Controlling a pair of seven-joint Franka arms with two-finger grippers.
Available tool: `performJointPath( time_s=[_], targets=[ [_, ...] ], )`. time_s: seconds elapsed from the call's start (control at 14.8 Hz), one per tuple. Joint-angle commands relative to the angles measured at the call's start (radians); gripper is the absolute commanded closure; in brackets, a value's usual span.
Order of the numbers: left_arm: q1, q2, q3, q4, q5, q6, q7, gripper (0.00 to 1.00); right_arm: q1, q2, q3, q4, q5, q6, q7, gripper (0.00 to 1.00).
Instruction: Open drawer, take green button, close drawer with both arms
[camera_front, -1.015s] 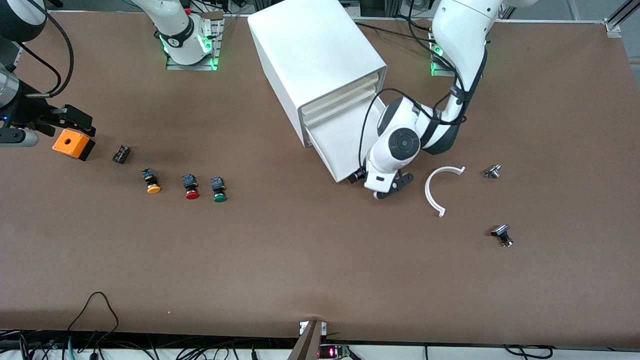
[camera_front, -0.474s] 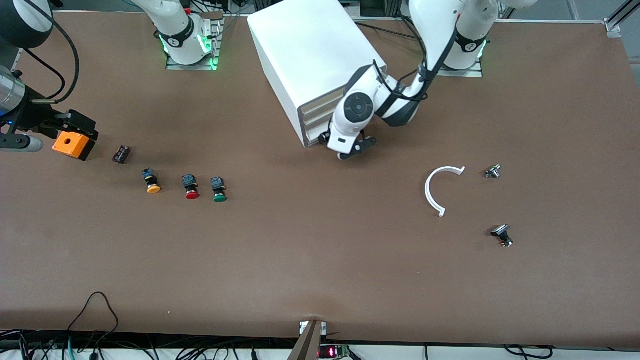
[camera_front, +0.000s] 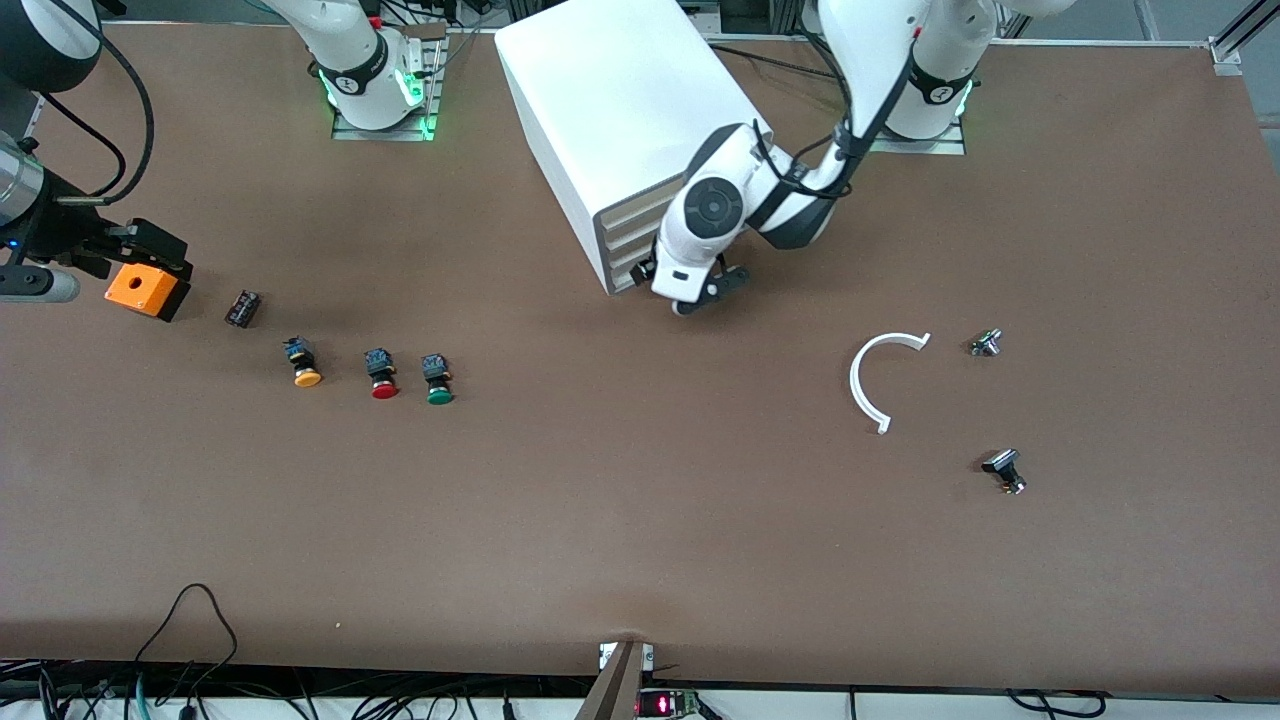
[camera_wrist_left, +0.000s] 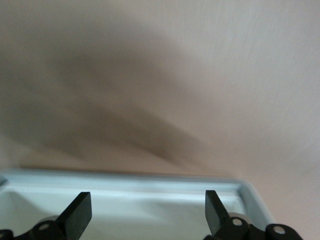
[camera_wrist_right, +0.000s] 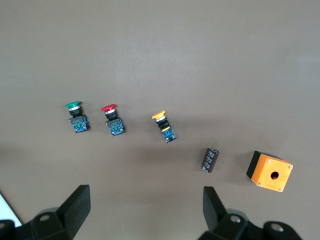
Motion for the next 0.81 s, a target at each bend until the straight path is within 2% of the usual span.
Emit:
performJointPath(
  time_s=[0.0,0.14,0.27,0.41,0.54,0.74],
  targets=[
    [0.211,-0.040,-0.007,0.064,0.075,-0.116,0.185,0.00,0.000,0.003,0.003,0.011,-0.016,-0.003,-0.010,0.00],
    [0.308,-0.074,-0.014,0.114,0.166,-0.201,0.276,0.00,0.001,0.003,0.003,0.011,-0.016,-0.003,-0.010,0.00],
    [0.394,-0.135,-0.021,0.145,0.207,-0.305,0.452,0.00,0.003,0.001,0.004,0.013,-0.016,-0.004,-0.010,0.00],
    [0.451,-0.215,-0.008,0.156,0.217,-0.392,0.639,0.00,0.003,0.000,0.006,0.022,-0.014,-0.016,-0.022,0.00],
    [0.512,-0.298,-0.006,0.167,0.278,-0.454,0.791,0.00,0.006,0.004,0.006,0.054,-0.011,-0.049,-0.047,0.00],
    [0.561,-0.408,-0.001,0.170,0.321,-0.503,0.907,0.00,0.003,0.018,0.003,0.062,-0.002,-0.058,-0.030,0.00]
  ],
)
